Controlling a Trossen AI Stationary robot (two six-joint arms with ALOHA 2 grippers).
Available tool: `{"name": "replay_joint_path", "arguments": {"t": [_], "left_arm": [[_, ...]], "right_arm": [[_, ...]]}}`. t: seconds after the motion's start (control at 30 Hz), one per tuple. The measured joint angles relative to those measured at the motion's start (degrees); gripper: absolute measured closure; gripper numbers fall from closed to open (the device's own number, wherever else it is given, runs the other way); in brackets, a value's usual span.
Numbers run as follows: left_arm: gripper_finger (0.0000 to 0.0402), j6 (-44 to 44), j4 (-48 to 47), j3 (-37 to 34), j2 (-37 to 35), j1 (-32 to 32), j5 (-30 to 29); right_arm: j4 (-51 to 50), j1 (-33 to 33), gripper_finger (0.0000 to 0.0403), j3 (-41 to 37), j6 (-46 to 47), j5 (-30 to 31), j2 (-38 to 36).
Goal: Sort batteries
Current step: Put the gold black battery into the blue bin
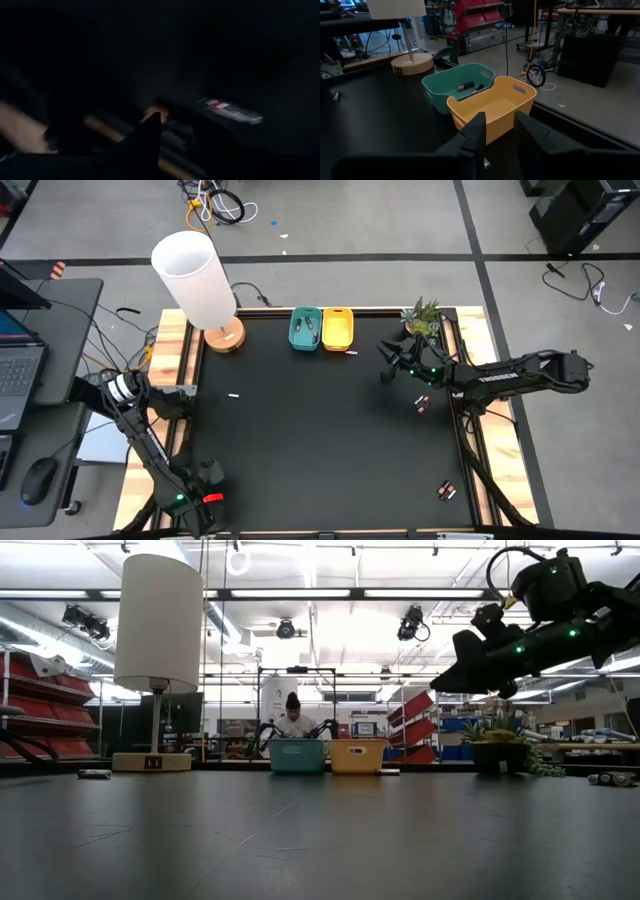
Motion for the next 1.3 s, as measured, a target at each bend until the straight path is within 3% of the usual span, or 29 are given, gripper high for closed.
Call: {"name": "replay_joint_path", "arguments": {"t": [0.17, 0.4, 0.63, 0.97, 1.3], "left_arm": [[0.0237, 8.5, 1.5, -0.1, 0.0, 0.2, -3.0], [0.0142, 24.9, 1.6, -1.0, 0.0, -0.1, -3.8], [0.0081, 29.6, 1.3, -6.0, 0.0, -0.2, 3.2], [0.0077, 28.0, 6.9, -6.8, -0.1, -0.2, 7.0], [0.008, 27.1, 3.0, -5.7, -0.1, -0.2, 7.1]], "right_arm": [[0.2, 0.0, 0.0315, 0.0, 0.1, 0.0, 0.0], [0.0, 0.0, 0.0315, 0.0, 1.5, 0.0, 0.0], [-1.1, 1.2, 0.0315, 0.0, 1.6, 0.0, 0.0], [-1.6, 1.6, 0.0315, 0.0, 2.8, 0.0, 0.0], [-2.0, 1.6, 0.0315, 0.0, 3.1, 0.0, 0.0]]}}
